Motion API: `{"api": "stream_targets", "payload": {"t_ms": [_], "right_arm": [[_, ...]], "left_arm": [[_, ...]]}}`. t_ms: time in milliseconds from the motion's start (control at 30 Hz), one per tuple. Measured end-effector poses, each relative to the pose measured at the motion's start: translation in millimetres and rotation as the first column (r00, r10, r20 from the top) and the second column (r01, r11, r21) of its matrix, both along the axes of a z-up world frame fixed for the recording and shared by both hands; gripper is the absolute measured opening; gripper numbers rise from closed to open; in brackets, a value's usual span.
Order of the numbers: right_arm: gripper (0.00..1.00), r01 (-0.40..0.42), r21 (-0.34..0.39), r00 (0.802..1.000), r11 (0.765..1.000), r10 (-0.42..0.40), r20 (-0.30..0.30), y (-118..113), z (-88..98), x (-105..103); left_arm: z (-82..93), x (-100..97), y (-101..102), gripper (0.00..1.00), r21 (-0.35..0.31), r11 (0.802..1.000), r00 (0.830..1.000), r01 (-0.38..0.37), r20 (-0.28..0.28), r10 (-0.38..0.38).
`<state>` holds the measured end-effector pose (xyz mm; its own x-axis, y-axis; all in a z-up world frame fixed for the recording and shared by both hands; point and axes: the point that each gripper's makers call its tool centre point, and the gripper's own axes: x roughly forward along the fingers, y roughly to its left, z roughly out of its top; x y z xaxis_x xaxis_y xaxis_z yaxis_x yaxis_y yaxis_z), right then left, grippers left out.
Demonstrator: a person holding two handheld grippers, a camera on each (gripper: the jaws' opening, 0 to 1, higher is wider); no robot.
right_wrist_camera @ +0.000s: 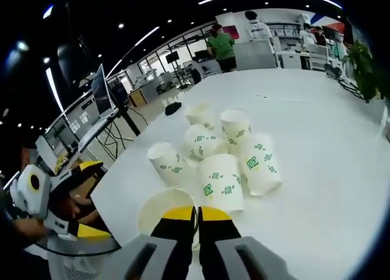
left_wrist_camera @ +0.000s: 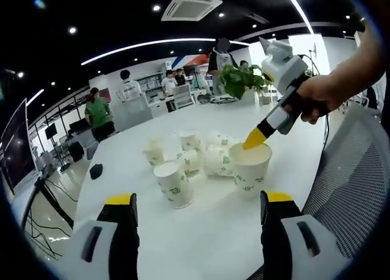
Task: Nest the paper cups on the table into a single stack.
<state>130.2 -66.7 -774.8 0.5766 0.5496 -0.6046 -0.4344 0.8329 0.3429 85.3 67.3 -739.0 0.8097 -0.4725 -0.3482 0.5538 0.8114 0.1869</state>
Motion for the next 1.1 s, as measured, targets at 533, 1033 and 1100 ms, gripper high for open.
{"api": "stream_targets", "payload": {"t_ms": [533, 1033, 1100], "right_arm": [[0.0, 0.031, -0.002, 0.999, 1.0, -0.031, -0.017, -13, -2.7, -6], [0.0, 0.027, -0.01, 0.999, 1.0, -0.028, -0.037, -12, -10.0, -6], [0.0, 0.027, -0.015, 0.999, 1.0, -0.028, -0.034, -12, -10.1, -7]], "left_arm": [[0.8, 0.8, 3, 0.82, 0.0, 1.0, 1.0, -0.014, 0.002, 0.014], [-1.0, -0.2, 0, 0.81, 0.004, 1.0, 1.0, -0.002, -0.007, 0.002], [-0.6, 0.0, 1, 0.81, 0.004, 1.0, 1.0, -0.004, -0.006, 0.004]]}}
